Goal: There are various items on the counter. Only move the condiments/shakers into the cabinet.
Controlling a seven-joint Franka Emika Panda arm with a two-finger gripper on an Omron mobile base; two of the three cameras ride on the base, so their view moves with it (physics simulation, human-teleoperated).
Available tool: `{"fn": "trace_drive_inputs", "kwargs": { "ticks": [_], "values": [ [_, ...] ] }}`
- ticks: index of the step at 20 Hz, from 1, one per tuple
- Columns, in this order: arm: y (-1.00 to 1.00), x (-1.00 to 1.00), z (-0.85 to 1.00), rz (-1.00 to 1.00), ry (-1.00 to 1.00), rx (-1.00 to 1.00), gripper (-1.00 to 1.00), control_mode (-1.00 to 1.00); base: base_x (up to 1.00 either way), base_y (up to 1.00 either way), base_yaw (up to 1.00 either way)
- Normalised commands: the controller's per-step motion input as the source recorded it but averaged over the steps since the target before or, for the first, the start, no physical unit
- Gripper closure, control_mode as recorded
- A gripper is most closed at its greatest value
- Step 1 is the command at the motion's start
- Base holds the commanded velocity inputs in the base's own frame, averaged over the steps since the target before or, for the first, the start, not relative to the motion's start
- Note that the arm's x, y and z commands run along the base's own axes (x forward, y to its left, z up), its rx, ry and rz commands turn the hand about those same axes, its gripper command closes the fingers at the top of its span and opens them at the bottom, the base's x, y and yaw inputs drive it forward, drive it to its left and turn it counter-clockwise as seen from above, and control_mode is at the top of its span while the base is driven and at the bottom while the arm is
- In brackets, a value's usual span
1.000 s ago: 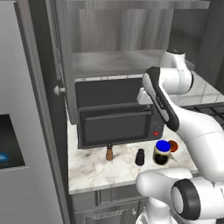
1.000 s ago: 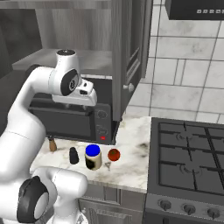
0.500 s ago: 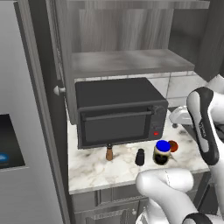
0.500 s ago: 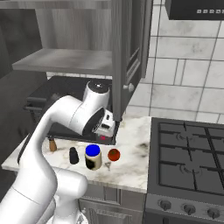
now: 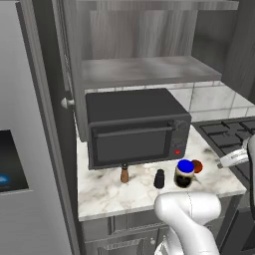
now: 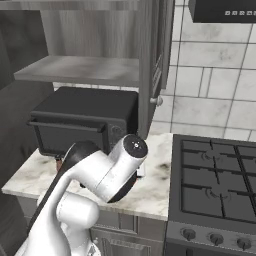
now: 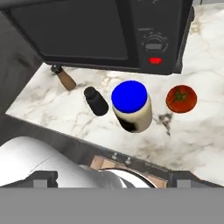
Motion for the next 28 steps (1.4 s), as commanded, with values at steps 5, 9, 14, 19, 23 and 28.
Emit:
{"fn": "trace_drive_inputs", "kwargs": {
  "ticks": [5,9,14,19,23,28],
  "values": [
    [-0.26,-0.03,-0.01,0.18,-0.27,0.15,-1.0,-1.0,0.0,0.0,0.0],
    [-0.18,0.01,-0.05,0.24,-0.28,0.12,-1.0,-1.0,0.0,0.0,0.0],
    [0.0,0.09,-0.23,0.35,-0.26,0.04,-1.0,-1.0,0.0,0.0,0.0],
    [0.02,0.14,-0.25,0.32,-0.18,0.05,-1.0,-1.0,0.0,0.0,0.0],
    [0.13,0.19,-0.16,0.16,-0.08,0.02,-1.0,-1.0,0.0,0.0,0.0],
    [0.17,0.24,-0.15,0.03,0.0,0.0,-1.0,-1.0,0.0,0.0,0.0]
  ]
}}
